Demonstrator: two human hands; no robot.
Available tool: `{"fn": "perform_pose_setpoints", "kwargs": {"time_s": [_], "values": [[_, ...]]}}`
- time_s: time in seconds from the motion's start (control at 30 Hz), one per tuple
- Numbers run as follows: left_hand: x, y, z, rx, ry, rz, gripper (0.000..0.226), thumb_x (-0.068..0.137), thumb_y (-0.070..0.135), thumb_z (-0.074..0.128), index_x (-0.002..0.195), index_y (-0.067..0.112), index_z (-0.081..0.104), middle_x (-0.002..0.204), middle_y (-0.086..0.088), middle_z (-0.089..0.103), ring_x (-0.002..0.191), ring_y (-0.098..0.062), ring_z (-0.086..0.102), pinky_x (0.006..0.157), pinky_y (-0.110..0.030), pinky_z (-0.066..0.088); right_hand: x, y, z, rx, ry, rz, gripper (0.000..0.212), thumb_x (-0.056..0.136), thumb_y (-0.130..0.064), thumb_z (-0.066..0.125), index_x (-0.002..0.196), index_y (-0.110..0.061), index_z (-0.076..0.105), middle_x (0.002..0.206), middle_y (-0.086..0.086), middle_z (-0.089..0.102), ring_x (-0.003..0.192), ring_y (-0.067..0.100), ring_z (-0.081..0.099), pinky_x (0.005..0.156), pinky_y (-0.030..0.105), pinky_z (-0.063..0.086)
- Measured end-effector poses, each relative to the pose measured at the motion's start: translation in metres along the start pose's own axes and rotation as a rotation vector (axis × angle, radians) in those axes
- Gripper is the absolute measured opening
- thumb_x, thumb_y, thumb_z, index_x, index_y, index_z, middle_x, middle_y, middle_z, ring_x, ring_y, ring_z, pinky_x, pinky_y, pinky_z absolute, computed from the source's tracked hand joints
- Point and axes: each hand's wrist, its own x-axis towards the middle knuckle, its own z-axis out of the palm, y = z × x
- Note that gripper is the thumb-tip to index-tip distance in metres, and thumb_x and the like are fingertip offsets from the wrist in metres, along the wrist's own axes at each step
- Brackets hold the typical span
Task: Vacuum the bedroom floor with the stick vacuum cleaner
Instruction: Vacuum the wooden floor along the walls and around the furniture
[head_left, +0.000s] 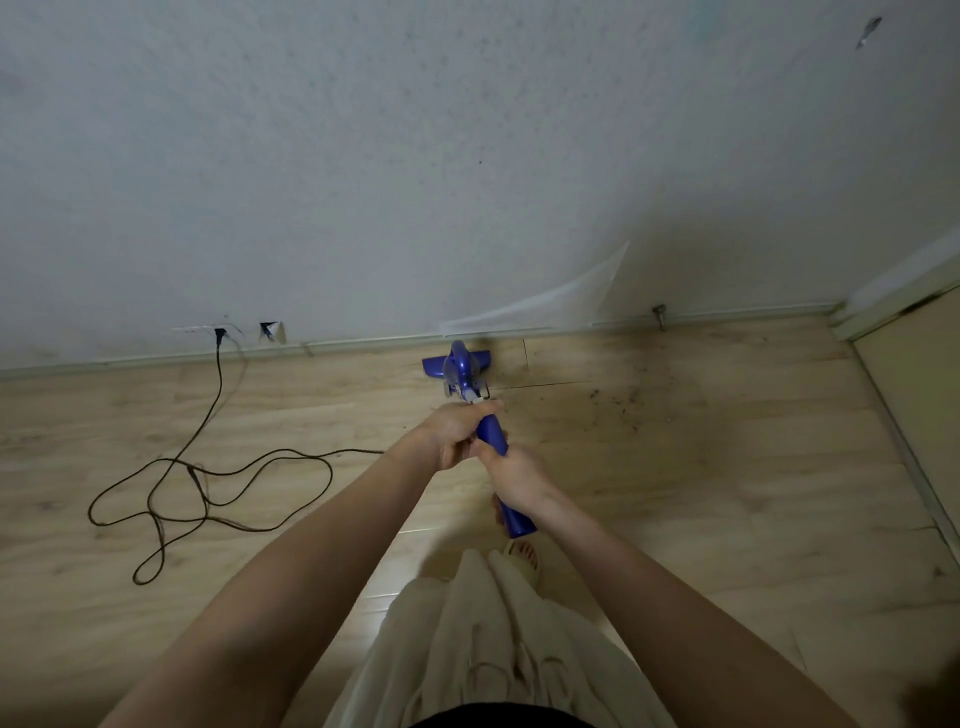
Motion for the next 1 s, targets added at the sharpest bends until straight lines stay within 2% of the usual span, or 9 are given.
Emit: {"fn": "perform_pose_setpoints", "kwargs": {"time_s": [0.07, 0.13, 0.23, 0.47, 0.57, 0.7, 0.77, 0.9, 1.0], "values": [[0.007, -0.002, 0.002, 0.026, 0.023, 0.003, 0.016, 0.093, 0.02, 0.06, 0.096, 0.005, 0.053, 0.084, -0.011, 0.057, 0.071, -0.019, 0.061, 0.054, -0.026, 0.055, 0.009, 0.005, 0.003, -0.003, 0.003, 0.021, 0.038, 0.098, -0.043, 0.047, 0.103, -0.005, 0.051, 0.071, 0.008, 0.053, 0.041, 0.018, 0.052, 0.039, 0.022, 0.041], [0.011, -0.004, 0.004, 0.037, 0.032, 0.005, 0.017, 0.095, 0.019, 0.059, 0.099, 0.005, 0.052, 0.085, -0.012, 0.057, 0.071, -0.021, 0.061, 0.056, -0.027, 0.056, 0.013, 0.01, 0.004, -0.02, 0.011, 0.035, 0.04, 0.097, -0.046, 0.047, 0.105, -0.006, 0.05, 0.073, 0.008, 0.054, 0.039, 0.017, 0.053, 0.04, 0.024, 0.042], [0.013, -0.008, 0.007, 0.013, -0.005, 0.0, 0.017, 0.094, 0.019, 0.059, 0.101, 0.005, 0.051, 0.084, -0.012, 0.059, 0.072, -0.021, 0.063, 0.056, -0.028, 0.057, 0.014, 0.019, -0.001, -0.064, 0.045, 0.017, 0.041, 0.096, -0.048, 0.047, 0.102, -0.007, 0.05, 0.074, 0.006, 0.053, 0.046, 0.017, 0.051, 0.042, 0.026, 0.043], [0.015, -0.01, 0.006, -0.021, -0.052, 0.007, 0.027, 0.09, 0.023, 0.066, 0.104, 0.004, 0.054, 0.081, -0.011, 0.061, 0.072, -0.02, 0.066, 0.072, -0.031, 0.058, 0.004, 0.01, -0.015, -0.039, 0.021, -0.004, 0.034, 0.099, -0.04, 0.046, 0.094, -0.006, 0.049, 0.07, 0.007, 0.051, 0.047, 0.017, 0.049, 0.04, 0.023, 0.041], [0.019, -0.006, -0.001, -0.017, -0.039, 0.001, 0.027, 0.09, 0.022, 0.066, 0.105, 0.004, 0.053, 0.084, -0.012, 0.06, 0.073, -0.02, 0.066, 0.068, -0.03, 0.059, 0.01, 0.009, -0.007, -0.044, 0.017, -0.011, 0.033, 0.098, -0.04, 0.045, 0.093, -0.009, 0.05, 0.07, 0.006, 0.052, 0.048, 0.016, 0.05, 0.041, 0.024, 0.043], [0.022, -0.006, -0.004, -0.053, -0.003, -0.002, 0.021, 0.092, 0.016, 0.062, 0.106, 0.003, 0.052, 0.092, -0.015, 0.058, 0.075, -0.025, 0.063, 0.06, -0.032, 0.058, 0.021, 0.008, 0.01, -0.032, 0.033, -0.007, 0.031, 0.097, -0.046, 0.044, 0.093, -0.016, 0.049, 0.075, 0.007, 0.056, 0.056, 0.019, 0.056, 0.057, 0.035, 0.055], [0.024, -0.002, -0.009, -0.081, 0.012, -0.005, 0.015, 0.094, 0.009, 0.058, 0.103, 0.001, 0.05, 0.089, -0.017, 0.056, 0.07, -0.025, 0.062, 0.057, -0.032, 0.058, 0.022, 0.005, 0.021, 0.038, 0.029, 0.013, 0.028, 0.098, -0.044, 0.044, 0.093, -0.017, 0.048, 0.077, 0.008, 0.057, 0.054, 0.02, 0.057, 0.053, 0.033, 0.054], [0.026, 0.008, -0.033, 0.013, 0.012, -0.01, 0.022, 0.091, 0.008, 0.06, 0.108, -0.001, 0.049, 0.084, -0.015, 0.056, 0.064, -0.02, 0.063, 0.056, -0.027, 0.055, 0.024, -0.007, 0.044, 0.095, 0.048, 0.013, 0.032, 0.098, -0.044, 0.044, 0.081, -0.018, 0.043, 0.078, 0.008, 0.057, 0.052, 0.021, 0.059, 0.055, 0.034, 0.055], [0.027, 0.015, -0.048, 0.024, -0.004, -0.019, 0.018, 0.091, 0.012, 0.061, 0.101, 0.002, 0.049, 0.084, -0.015, 0.057, 0.056, -0.015, 0.065, 0.054, -0.024, 0.053, 0.027, -0.019, 0.055, 0.118, 0.054, 0.001, 0.032, 0.097, -0.044, 0.046, 0.081, -0.016, 0.044, 0.078, 0.007, 0.056, 0.06, 0.023, 0.06, 0.066, 0.04, 0.059]]}}
